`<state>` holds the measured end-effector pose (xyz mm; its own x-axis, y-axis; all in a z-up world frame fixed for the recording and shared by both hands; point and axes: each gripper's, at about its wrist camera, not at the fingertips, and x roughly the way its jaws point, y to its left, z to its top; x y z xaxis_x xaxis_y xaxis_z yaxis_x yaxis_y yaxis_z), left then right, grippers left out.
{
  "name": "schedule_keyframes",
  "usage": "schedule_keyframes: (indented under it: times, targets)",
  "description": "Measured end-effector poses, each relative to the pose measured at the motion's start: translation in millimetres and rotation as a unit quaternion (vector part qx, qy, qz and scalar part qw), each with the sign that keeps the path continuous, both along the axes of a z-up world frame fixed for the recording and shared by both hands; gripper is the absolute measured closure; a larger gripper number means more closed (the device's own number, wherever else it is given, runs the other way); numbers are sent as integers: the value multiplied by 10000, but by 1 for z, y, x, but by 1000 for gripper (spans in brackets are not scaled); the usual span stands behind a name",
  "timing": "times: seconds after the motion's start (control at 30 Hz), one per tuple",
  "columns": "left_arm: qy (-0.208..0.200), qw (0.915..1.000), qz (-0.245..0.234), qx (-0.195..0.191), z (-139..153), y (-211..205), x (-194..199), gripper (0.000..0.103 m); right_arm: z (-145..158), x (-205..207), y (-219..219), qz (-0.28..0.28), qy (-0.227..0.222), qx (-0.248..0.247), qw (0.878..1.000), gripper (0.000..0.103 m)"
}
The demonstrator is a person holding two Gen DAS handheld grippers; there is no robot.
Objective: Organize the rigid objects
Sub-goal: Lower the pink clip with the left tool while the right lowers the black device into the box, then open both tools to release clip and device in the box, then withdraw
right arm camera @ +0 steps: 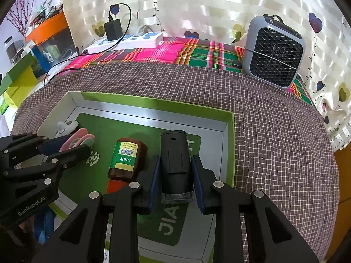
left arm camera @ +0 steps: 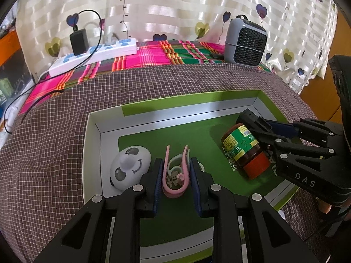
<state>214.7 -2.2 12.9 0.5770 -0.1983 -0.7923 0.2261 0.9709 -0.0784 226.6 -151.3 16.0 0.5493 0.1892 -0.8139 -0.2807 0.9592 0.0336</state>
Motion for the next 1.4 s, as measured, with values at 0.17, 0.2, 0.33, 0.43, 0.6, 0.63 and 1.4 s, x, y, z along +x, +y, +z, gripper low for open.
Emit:
schedule_keyframes:
  times: [0.17,0.2,0.33,0.43,0.6,0.63,1.4]
  targets:
    - [6,10000,-12,-31,0,0,0,76,1,0,-1,-42,-26,67,10000,73]
    - [6,10000,-16,-41,0,0,0,75,1,-1,-1,-46,-30,71,10000,73]
    - [6,10000,-7,-27,0,0,0,73,1,-2,-2,-51,-50,86,9999,72]
    - [14,10000,16,-23,0,1,-1,73,1,-3,-1,-39,-60,92,9999,69]
    - [-25,10000,17,-36,3,1,-4,72,4,-5,-2,-80,-123,60,9999,64]
    - [-33,10000,17,-39,4,1,-5,72,4,-6,-3,-94,-128,71,9998,64]
    - [-571,9978,250,-206,43,21,-69,63,35,-60,-11,-317,-531,355,9975,63]
